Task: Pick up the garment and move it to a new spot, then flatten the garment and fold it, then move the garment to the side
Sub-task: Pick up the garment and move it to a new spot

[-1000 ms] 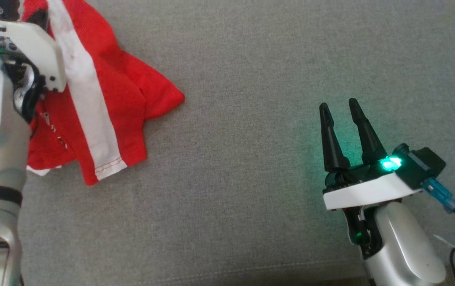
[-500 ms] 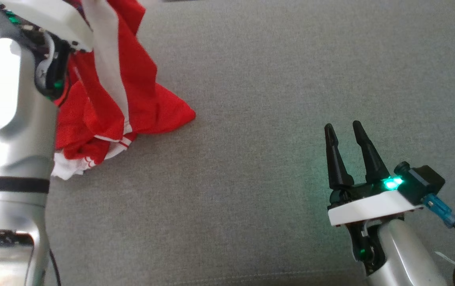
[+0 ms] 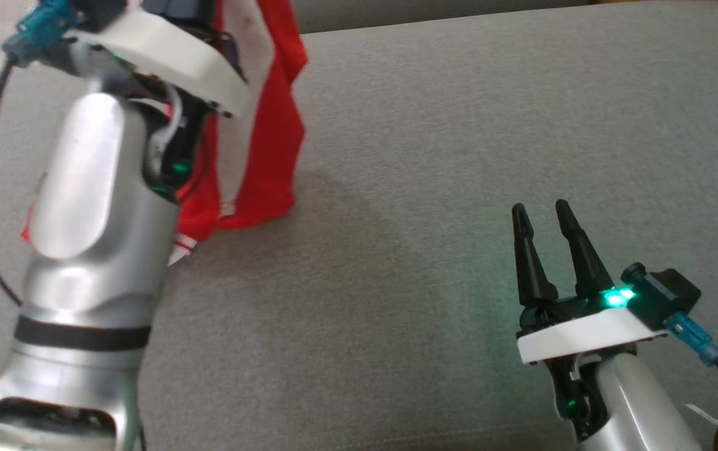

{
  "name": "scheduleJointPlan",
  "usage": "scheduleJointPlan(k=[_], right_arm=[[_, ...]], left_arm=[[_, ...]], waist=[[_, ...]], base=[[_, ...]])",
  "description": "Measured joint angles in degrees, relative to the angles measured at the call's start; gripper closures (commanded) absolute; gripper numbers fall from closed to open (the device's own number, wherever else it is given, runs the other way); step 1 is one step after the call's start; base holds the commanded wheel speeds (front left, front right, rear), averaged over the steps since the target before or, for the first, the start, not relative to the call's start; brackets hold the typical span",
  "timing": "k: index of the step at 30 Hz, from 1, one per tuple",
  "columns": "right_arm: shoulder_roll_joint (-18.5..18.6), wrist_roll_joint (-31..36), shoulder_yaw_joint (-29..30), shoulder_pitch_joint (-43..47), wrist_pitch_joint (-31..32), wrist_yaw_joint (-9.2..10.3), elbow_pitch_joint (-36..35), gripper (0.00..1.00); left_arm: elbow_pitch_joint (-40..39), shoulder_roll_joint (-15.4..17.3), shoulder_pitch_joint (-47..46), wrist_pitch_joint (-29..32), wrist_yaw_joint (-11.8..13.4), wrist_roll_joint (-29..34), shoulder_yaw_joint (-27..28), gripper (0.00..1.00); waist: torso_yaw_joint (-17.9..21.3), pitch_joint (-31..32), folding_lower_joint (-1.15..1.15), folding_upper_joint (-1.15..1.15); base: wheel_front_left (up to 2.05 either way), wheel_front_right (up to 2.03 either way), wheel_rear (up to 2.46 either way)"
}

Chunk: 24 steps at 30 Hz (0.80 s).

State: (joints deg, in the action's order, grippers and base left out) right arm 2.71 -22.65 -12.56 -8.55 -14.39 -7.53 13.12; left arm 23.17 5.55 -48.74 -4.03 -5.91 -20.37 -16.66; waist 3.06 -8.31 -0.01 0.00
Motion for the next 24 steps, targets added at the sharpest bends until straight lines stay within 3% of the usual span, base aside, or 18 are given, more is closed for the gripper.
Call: scheduleJointPlan(k=[13,19,24], right_arm=[[0.0,-1.2,0.2,-1.2,0.0,0.0,-1.7,0.0],[0.0,-2.2,0.2,-2.6,0.0,0.0,-3.0,0.0],[0.0,-2.2,0.1,-2.6,0.0,0.0,-3.6,0.0]], left_arm=[[-3.5,-3.4,1.0,-0.5,3.5,-5.0,-9.1,1.0],[-5.8,-3.6,-4.6,-5.8,9.1,-14.4,-17.2,1.0],[-5.6,-3.8,-8.9,-9.4,13.3,-19.3,-20.1,1.0]], waist=[[9.3,-0.6,0.01,0.0],[14.5,-0.9,0.01,0.0],[17.1,-1.4,0.01,0.0]], base=[[0.0,0.0,0.0],[0.0,0.0,0.0],[0.0,0.0,0.0]])
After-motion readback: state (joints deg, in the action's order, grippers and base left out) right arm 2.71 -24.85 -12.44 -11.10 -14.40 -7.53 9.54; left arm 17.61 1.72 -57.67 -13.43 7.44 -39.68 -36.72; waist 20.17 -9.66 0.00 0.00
